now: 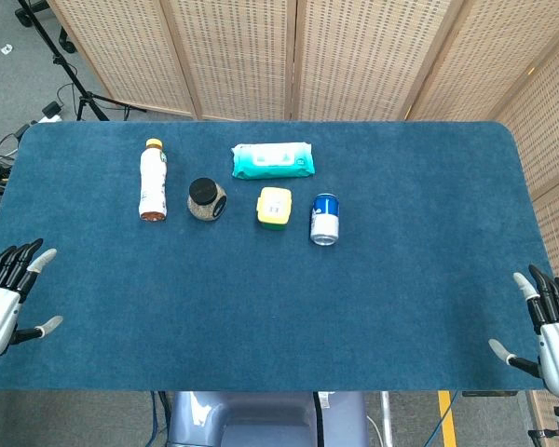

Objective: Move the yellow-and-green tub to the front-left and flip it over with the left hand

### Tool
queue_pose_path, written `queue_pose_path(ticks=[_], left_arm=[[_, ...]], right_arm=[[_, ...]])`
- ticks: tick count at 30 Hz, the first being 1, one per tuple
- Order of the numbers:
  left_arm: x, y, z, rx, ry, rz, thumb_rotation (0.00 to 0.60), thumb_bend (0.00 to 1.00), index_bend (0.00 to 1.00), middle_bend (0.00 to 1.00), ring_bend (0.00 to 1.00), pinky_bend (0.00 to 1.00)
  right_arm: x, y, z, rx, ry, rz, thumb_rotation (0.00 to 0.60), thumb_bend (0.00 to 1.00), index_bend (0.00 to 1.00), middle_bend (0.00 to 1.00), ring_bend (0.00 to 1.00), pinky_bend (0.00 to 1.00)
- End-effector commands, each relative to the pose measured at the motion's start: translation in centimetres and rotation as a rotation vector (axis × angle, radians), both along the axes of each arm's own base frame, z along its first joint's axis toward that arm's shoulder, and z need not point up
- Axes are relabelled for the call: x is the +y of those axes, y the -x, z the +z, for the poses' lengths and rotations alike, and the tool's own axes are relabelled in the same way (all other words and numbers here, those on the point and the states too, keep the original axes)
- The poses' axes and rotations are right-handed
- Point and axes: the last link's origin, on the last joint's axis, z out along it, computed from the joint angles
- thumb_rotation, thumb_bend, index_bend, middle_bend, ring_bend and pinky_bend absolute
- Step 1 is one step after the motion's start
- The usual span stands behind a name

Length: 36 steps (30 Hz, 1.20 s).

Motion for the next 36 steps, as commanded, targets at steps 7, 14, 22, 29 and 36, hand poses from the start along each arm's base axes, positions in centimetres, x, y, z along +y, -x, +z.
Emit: queue_pose_path(ticks=[7, 14, 22, 29, 36], left_arm=[[0.1, 0.0, -0.1, 0.004, 0.002, 0.003, 0.6, 0.0, 0.0, 0.0, 0.0, 0.0], [1.7, -0.2, -0.8, 0.018, 0.027, -0.008, 0.6, 0.0, 0.0, 0.0, 0.0, 0.0], [9.1, -5.3, -4.1, 0.044, 0.173, -0.161, 0.6, 0.0, 0.0, 0.0, 0.0, 0.0], [15.7, -11.5, -7.7, 0.009, 0.254, -0.225, 0.6, 0.0, 0.0, 0.0, 0.0, 0.0], [20.1, -17.0, -12.7, -0.007, 0.313, -0.238, 0.6, 0.0, 0.0, 0.0, 0.0, 0.0]], right_arm=[[-0.1, 0.1, -0.2, 0.017, 0.011, -0.001, 0.6, 0.0, 0.07, 0.0, 0.0, 0.0], [-0.3, 0.2, -0.1, 0.011, 0.012, -0.014, 0.6, 0.0, 0.07, 0.0, 0.0, 0.0], [-1.4, 0.7, 0.1, 0.008, 0.035, -0.063, 0.6, 0.0, 0.07, 0.0, 0.0, 0.0], [-2.0, 1.4, 0.6, 0.005, 0.059, -0.105, 0.6, 0.0, 0.07, 0.0, 0.0, 0.0], [-2.7, 2.4, 1.0, 0.001, 0.072, -0.155, 0.6, 0.0, 0.07, 0.0, 0.0, 0.0]])
